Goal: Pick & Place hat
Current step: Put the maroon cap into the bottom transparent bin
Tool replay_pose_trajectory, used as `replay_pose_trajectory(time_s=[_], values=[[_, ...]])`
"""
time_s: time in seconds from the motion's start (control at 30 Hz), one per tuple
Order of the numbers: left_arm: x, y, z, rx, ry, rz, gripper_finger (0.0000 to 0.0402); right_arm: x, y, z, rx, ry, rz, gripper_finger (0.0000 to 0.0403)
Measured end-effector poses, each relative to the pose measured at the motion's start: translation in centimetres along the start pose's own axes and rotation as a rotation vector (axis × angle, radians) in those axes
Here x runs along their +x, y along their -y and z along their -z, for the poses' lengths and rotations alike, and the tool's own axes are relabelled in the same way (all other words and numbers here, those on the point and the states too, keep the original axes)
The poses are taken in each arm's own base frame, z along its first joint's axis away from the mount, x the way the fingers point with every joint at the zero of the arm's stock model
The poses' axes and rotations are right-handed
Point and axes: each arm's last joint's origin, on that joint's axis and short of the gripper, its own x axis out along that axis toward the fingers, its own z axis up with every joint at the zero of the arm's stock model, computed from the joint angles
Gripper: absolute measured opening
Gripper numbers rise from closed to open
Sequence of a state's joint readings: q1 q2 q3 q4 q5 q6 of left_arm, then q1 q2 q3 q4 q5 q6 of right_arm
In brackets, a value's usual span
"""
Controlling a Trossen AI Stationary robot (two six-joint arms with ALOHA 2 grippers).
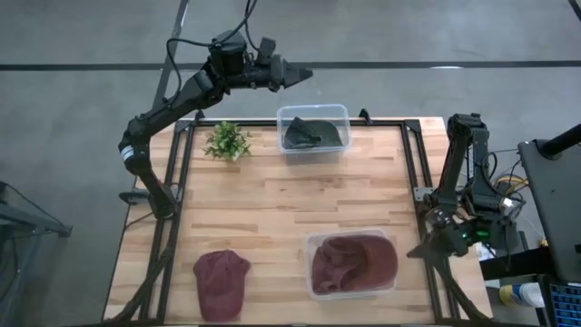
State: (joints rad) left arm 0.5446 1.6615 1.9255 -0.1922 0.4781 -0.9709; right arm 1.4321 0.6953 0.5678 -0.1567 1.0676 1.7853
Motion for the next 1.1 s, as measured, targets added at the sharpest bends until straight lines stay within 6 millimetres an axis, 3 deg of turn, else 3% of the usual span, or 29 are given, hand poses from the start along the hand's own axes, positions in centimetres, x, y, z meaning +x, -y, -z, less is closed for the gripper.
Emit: replay_pose_trajectory(time_s=[0.33,0.63,0.87,1.1], values=[[-1.0,2.1,1.5,0.015,-0.367,0.267,0.0106,1.1,-3.8,-1.6,-0.296,0.273,-0.155,0.0146],[-1.6,5.8,6.4,-0.086,-0.659,0.338,0.0106,1.6,-5.3,-3.4,-0.406,0.428,-0.172,0.0146],[-4.8,10.1,10.6,-0.100,-0.773,0.299,0.0106,1.8,-5.5,-3.9,-0.424,0.469,-0.169,0.0146],[-8.4,13.7,14.7,-0.097,-0.759,0.119,0.0106,1.9,-5.6,-3.8,-0.424,0.439,-0.193,0.0146]])
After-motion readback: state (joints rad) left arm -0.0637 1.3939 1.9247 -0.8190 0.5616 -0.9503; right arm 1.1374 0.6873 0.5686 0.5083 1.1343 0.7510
